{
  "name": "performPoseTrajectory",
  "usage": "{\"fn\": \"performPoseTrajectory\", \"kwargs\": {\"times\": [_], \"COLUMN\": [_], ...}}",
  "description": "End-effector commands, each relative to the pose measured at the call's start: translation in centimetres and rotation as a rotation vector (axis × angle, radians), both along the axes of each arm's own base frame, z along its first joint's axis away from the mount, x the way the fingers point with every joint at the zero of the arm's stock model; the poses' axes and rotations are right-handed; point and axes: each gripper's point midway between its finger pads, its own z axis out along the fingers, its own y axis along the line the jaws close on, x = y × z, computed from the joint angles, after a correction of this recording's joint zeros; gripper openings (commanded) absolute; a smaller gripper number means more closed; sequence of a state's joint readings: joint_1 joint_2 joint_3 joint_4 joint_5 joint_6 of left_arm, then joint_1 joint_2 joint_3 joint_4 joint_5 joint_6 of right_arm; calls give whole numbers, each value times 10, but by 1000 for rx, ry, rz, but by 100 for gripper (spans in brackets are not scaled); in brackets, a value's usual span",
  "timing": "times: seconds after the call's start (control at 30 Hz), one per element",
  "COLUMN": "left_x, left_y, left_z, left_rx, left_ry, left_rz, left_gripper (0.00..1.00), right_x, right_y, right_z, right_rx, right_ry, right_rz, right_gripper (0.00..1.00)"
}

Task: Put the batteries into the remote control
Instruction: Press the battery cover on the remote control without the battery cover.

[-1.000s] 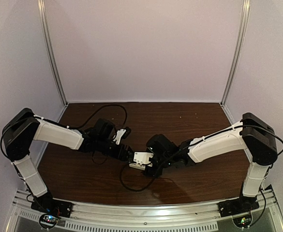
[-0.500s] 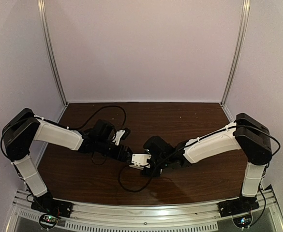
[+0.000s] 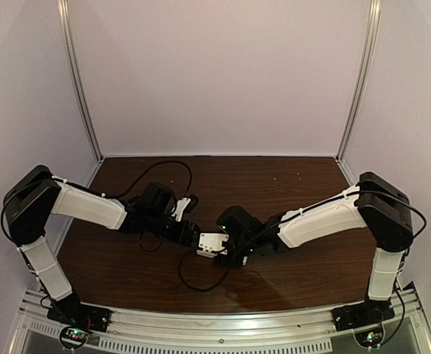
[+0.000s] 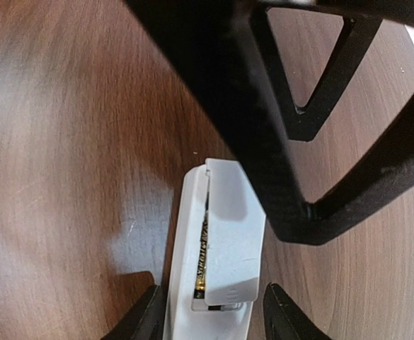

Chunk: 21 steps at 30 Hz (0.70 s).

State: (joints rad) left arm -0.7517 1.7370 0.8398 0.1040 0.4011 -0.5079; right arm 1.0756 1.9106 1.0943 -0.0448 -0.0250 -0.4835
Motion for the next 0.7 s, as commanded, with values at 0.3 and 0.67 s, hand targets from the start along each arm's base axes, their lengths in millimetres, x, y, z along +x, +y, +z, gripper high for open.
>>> {"fn": "performPoseTrajectory", "kwargs": {"times": [0.3, 0.67], "left_x": [2, 2], "left_y": [3, 4], "left_z": [-3, -5], "left_rx": [-7, -1], "left_ry": [3, 3], "left_rz": [9, 14], "left_gripper": [60, 60], "right_x": [4, 3], "right_y": [-1, -1], "right_z": [-12, -12], "right_rx": [-48, -51], "right_ry": [15, 17], "right_rz": [-22, -21], "right_gripper": [56, 43]}}
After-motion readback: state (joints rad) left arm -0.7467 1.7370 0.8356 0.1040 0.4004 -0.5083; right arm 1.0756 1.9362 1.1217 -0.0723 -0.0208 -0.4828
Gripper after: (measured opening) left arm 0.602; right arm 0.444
